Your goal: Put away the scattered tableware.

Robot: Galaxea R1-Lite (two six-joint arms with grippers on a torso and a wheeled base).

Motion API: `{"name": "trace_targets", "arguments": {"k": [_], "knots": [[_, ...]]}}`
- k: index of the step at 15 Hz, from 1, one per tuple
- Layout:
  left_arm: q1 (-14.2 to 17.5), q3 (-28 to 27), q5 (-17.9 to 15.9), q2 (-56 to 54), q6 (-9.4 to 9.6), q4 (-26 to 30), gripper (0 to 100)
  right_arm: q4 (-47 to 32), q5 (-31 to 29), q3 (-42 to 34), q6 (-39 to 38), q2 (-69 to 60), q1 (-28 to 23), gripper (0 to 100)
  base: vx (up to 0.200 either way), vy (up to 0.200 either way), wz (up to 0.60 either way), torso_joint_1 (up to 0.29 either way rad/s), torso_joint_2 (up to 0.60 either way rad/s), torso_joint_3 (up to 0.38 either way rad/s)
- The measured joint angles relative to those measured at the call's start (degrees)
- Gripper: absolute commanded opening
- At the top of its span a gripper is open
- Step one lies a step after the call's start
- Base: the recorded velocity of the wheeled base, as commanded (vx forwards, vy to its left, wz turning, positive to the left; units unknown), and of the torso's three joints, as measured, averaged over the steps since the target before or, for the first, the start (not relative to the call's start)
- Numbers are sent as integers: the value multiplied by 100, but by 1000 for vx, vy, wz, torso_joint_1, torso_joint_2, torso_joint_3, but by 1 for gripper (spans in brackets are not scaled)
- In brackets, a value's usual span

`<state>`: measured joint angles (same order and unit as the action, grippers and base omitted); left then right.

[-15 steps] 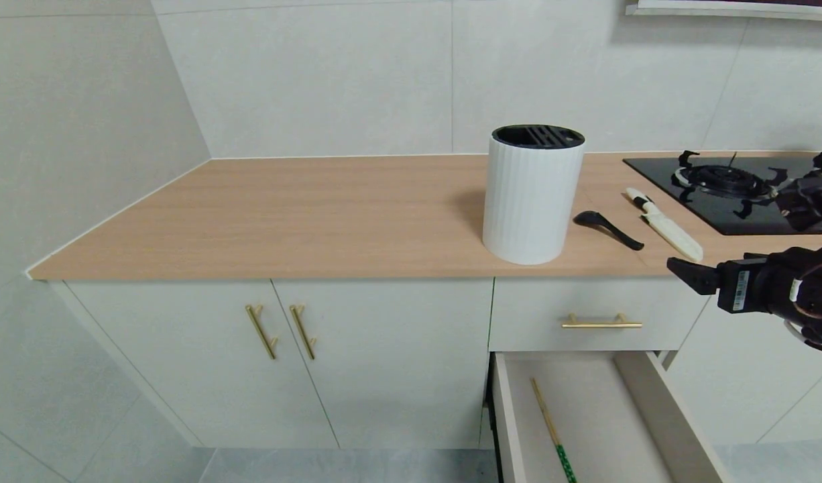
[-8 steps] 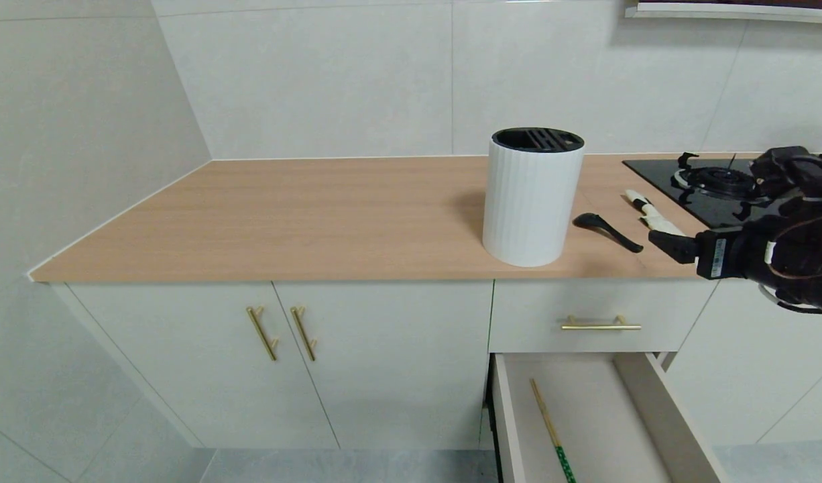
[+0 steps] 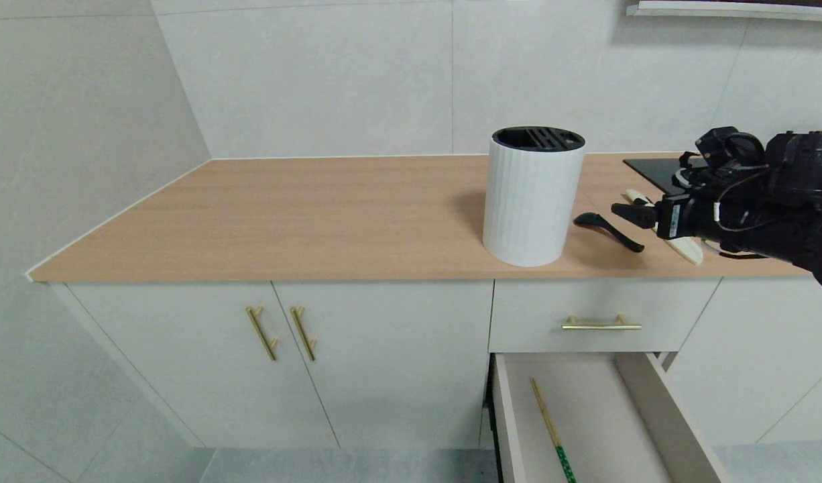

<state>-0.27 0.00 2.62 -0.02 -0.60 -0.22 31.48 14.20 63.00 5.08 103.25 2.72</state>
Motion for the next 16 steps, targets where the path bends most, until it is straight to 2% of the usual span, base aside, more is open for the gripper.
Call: {"name": "trace_targets", "arguments": {"k": [4, 5, 9, 10, 13, 16], "knots": [[0, 0, 0, 2, 0, 0, 100, -22, 1273, 30, 22, 291, -323, 100, 0, 0, 0, 0, 0, 0], [0, 0, 0, 2, 0, 0, 100, -28, 1336, 43, 22, 325, -401, 100, 0, 0, 0, 0, 0, 0], [2, 0, 0, 0, 0, 0, 100, -48, 1130, 276, 22, 592, -500, 100, 0, 0, 0, 0, 0, 0], [0, 0, 0, 0, 0, -2, 100, -193, 987, 419, 22, 683, -503, 100, 0, 0, 0, 0, 0, 0], [2, 0, 0, 0, 0, -2, 100, -1375, 734, 1014, 20, 844, -508, 100, 0, 0, 0, 0, 0, 0], [0, 0, 0, 2, 0, 0, 100, -1498, 306, 1313, 22, 964, -489, 100, 0, 0, 0, 0, 0, 0]]}}
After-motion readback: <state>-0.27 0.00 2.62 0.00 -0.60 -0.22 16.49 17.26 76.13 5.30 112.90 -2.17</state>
